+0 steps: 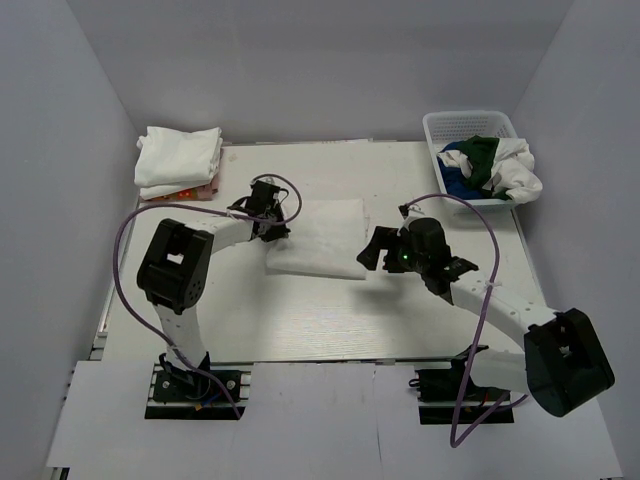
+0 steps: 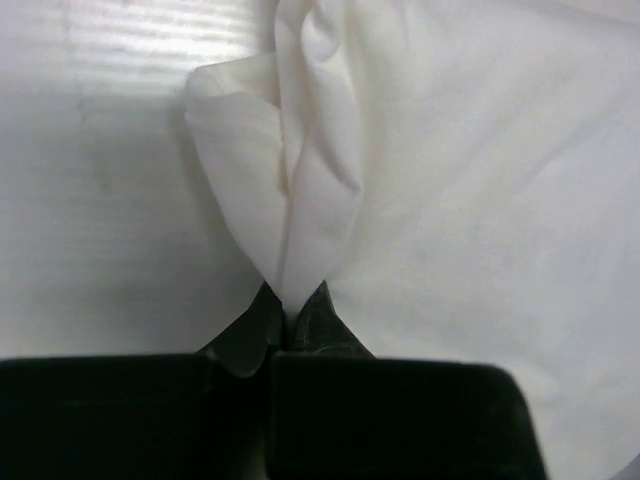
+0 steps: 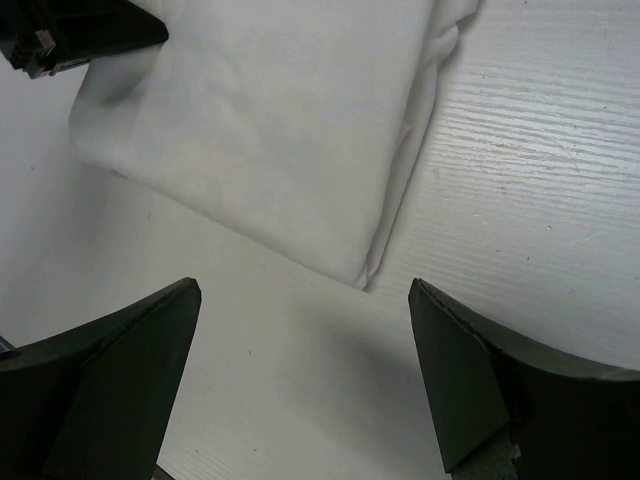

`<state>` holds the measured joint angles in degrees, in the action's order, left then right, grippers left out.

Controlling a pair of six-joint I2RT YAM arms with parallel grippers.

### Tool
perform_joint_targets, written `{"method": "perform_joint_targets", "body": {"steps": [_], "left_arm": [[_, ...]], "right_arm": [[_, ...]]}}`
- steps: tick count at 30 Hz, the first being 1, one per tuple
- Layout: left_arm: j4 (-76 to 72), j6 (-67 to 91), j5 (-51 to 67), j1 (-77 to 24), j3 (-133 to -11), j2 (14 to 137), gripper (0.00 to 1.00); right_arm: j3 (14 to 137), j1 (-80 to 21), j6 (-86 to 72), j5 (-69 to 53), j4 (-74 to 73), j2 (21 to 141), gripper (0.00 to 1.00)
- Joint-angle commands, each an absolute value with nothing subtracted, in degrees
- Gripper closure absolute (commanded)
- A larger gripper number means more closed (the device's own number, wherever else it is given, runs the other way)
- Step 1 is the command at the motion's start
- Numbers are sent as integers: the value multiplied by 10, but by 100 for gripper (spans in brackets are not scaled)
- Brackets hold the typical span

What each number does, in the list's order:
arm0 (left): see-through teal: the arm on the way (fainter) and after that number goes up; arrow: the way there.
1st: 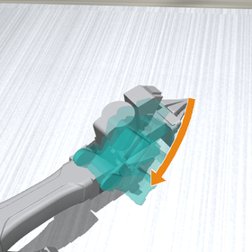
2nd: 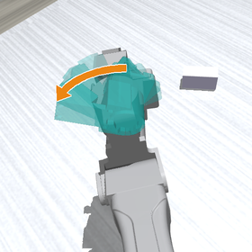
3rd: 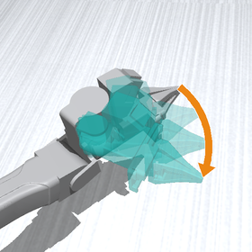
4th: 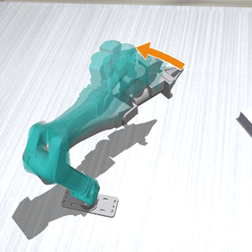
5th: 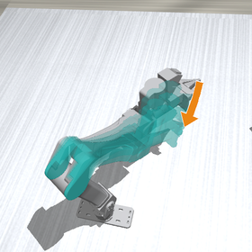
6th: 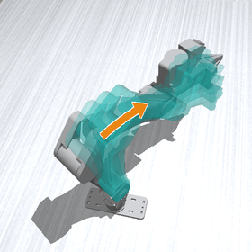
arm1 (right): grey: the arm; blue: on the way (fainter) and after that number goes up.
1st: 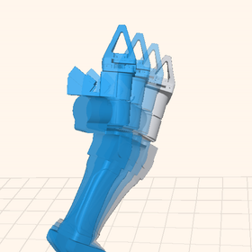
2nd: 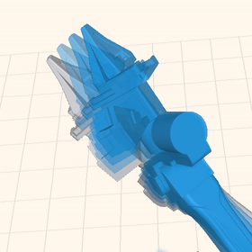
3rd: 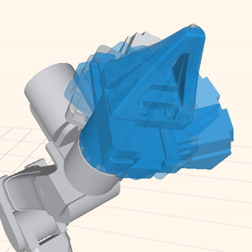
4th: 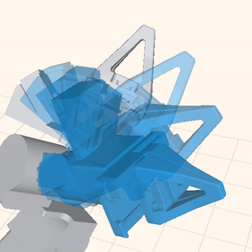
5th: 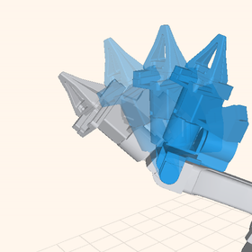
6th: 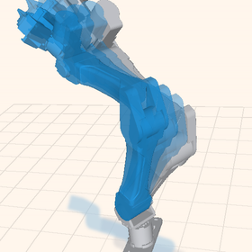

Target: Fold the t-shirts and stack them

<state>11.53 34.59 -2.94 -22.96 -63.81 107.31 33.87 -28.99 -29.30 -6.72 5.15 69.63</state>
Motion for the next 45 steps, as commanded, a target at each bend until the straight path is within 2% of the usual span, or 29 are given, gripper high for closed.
{"method": "perform_joint_targets", "body": {"steps": [1, 11, 15, 17, 26, 28, 45], "left_arm": [[171, 305, -43, -227, -662, 1121, 100], [249, 142, -315, -229, -855, 1114, 100], [166, 17, -366, -224, -862, 1099, 100], [151, 11, -421, -219, -881, 1099, 100], [131, -133, -431, -172, -1021, 1143, 100], [177, -133, -425, -172, -1071, 1149, 100], [208, -191, -417, -143, -1186, 1138, 100]], "right_arm": [[336, -291, -276, -45, 47, 669, 10], [338, -289, -256, -3, 21, 650, 10], [345, -289, -249, 27, 11, 654, 10], [350, -289, -250, 48, 1, 654, 10], [352, -290, -245, 120, -41, 629, 10], [354, -290, -247, 139, -59, 625, 10], [339, -290, -272, 225, -115, 538, 10]]}}
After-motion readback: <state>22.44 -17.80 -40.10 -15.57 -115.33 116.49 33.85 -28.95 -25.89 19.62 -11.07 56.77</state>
